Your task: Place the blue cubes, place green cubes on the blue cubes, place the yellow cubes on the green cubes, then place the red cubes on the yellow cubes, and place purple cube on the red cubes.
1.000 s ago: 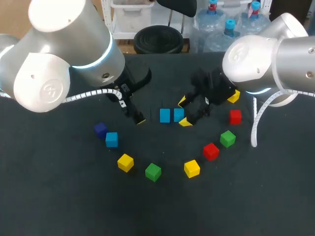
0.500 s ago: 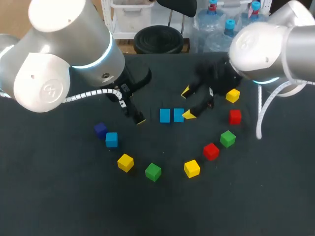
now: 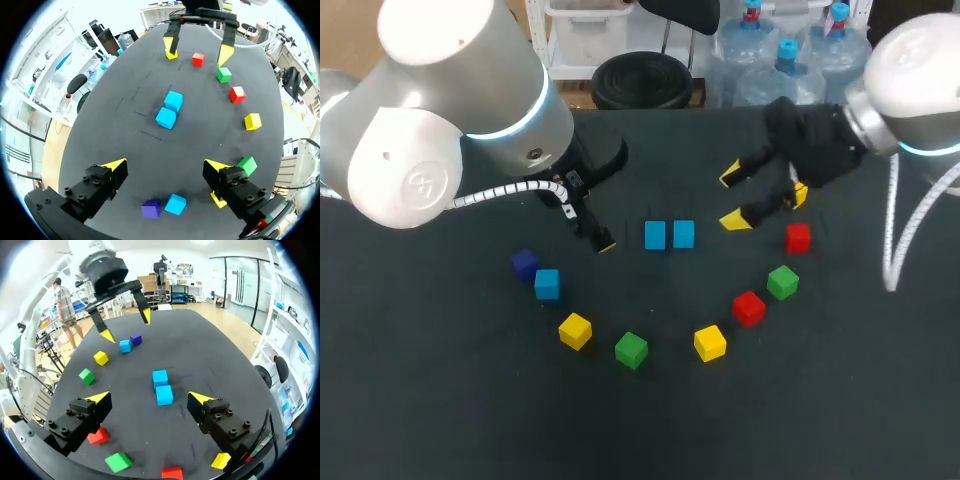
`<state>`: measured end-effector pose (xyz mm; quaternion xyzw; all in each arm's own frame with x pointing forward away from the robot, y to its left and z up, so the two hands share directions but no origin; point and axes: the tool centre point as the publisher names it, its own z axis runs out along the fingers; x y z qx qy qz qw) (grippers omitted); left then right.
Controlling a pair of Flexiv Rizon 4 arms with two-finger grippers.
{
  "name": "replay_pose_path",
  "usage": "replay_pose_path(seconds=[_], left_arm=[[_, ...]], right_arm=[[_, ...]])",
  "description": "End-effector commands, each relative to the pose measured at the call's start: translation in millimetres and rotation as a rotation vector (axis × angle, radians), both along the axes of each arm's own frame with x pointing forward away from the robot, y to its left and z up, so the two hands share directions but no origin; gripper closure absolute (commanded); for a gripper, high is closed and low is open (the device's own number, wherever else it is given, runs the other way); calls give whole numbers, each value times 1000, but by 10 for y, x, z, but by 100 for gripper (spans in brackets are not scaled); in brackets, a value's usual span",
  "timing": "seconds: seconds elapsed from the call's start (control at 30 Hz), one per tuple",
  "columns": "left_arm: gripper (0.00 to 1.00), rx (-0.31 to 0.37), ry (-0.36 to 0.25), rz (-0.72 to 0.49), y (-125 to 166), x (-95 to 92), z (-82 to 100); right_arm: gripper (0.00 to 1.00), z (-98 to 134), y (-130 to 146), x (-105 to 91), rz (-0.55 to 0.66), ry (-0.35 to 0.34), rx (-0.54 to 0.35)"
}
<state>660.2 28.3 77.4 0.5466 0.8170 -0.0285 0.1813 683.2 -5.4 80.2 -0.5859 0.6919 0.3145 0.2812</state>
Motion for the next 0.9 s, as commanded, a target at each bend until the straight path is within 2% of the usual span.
replay_pose_path(seconds=[0.03, 0.2, 0.3, 0.57, 0.73, 0.9], left_arm=[[0, 2, 0, 1, -2, 1, 2], [0, 2, 0, 1, -2, 1, 2], [0, 2, 0, 1, -2, 1, 2], [0, -4, -10, 0, 74, -32, -23], [0, 1, -63, -76, 241, -129, -84], [0, 9, -85, -144, 385, -218, -104]], right_arm=[[0, 153, -239, -109, 10, -10, 12], [0, 201, -367, -139, 40, -9, 22], [0, 235, -372, -172, 74, 6, 16], [0, 235, -372, -172, 74, 6, 16], [0, 235, -372, -172, 74, 6, 16], [0, 235, -372, -172, 74, 6, 16]])
